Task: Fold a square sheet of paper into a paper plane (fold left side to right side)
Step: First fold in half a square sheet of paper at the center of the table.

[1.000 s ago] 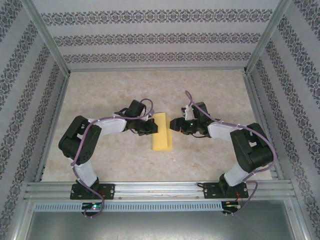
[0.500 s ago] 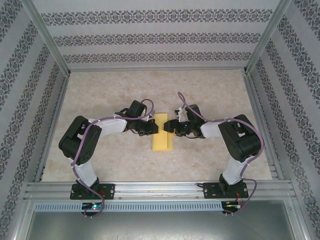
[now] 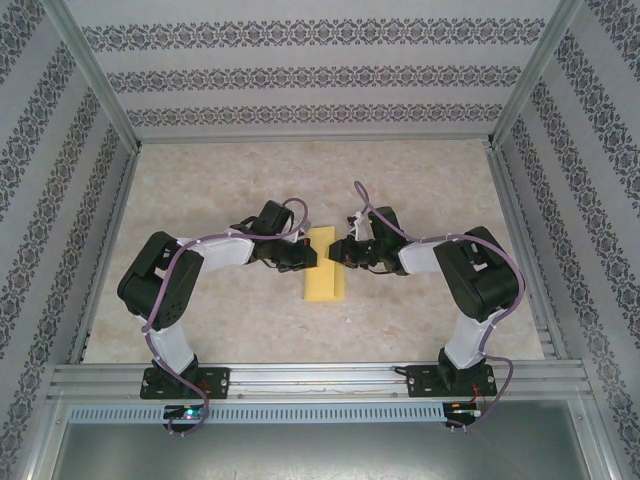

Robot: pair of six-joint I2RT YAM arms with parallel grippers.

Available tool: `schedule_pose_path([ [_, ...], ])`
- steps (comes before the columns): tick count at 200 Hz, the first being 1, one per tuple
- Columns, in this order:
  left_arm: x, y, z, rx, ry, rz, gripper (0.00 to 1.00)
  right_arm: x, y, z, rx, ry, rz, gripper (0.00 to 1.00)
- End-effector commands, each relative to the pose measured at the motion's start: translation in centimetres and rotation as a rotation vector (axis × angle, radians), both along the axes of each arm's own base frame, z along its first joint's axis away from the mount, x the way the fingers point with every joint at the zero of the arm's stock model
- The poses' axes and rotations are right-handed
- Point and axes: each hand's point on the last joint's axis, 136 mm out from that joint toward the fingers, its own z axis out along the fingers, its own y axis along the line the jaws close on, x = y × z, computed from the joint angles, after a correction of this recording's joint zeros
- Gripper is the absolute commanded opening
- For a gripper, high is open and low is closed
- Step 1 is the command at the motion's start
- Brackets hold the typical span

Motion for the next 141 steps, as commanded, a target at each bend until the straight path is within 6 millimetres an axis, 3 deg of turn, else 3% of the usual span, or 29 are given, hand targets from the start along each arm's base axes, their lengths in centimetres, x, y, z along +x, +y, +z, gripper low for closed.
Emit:
schedule_pose_path([
  [1, 0.4, -0.8, 1.1, -0.020, -0.032, -0.009, 0.05, 0.4, 0.4, -0.2, -0.021, -0.023, 0.006, 0.09],
  [85, 1.7, 2.0, 2.6, 0.114, -0.150, 0.078, 0.42, 0.9, -0.4, -1.3, -0.128, -0.021, -0.005, 0.05],
  [141, 1.8, 2.6, 1.1, 0.175, -0.127, 0.087, 0.49, 1.1, -0.8, -1.7, -0.168, -0.016, -0.018, 0.05],
])
